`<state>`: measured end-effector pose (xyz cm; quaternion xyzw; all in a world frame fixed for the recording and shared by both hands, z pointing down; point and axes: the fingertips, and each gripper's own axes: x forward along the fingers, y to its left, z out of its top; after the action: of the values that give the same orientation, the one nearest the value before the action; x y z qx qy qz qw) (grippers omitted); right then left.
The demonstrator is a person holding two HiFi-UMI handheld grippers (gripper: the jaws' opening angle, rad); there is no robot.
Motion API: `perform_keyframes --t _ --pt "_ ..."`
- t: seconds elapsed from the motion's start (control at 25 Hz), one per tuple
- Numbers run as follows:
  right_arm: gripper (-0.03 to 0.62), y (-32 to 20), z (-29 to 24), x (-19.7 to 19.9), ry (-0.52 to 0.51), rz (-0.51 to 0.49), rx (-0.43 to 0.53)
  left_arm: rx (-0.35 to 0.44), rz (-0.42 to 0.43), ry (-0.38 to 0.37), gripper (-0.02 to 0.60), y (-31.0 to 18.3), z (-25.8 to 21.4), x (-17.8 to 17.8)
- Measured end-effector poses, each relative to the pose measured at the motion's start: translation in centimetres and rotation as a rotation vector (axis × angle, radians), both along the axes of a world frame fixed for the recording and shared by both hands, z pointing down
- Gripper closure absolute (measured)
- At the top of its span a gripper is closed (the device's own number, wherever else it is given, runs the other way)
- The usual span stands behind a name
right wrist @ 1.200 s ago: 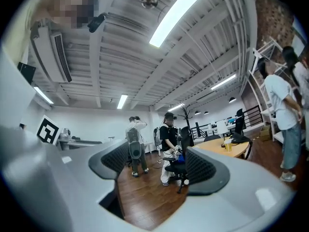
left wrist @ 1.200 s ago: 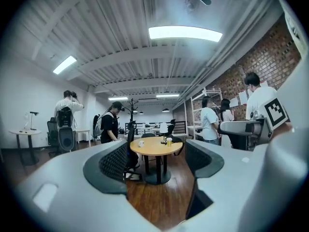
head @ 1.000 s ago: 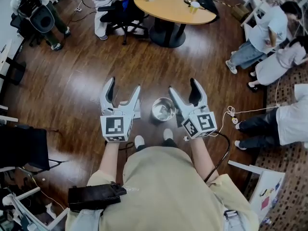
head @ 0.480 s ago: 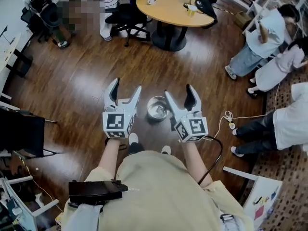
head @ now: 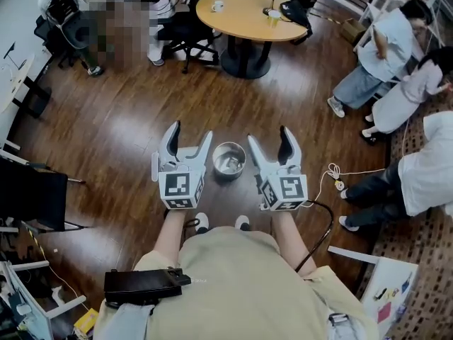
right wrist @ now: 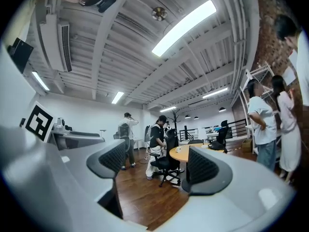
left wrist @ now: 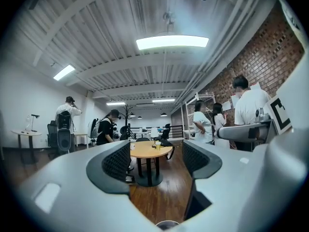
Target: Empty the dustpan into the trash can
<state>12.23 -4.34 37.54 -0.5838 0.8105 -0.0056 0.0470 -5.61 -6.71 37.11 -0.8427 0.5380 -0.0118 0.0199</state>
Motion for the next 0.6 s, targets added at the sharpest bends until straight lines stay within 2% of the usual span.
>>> perform_keyframes --t 0.2,0.28,0.44,0.6 --pt "0.203 -0.6 -1.1 -0.1 0.157 0.076 0.046 0.04 -0.083 0.019 0.261 0.0 -1.5 -2.3" --pt "0.203 -0.8 -1.4 -0.8 0.21 0.087 0.063 0.058 -0.121 0.036 0.295 0.0 -1.8 -3.5" --pt "0.206 -1.7 -1.8 -2.4 0.184 0.101 0.076 0.066 -0.115 0.002 0.298 -0.5 -1.4 -4.7" --pt "0.206 -2.3 -1.5 -3.4 0.165 0.096 0.058 0.037 -0.093 0.008 0.308 -0.8 -0.6 -5.3"
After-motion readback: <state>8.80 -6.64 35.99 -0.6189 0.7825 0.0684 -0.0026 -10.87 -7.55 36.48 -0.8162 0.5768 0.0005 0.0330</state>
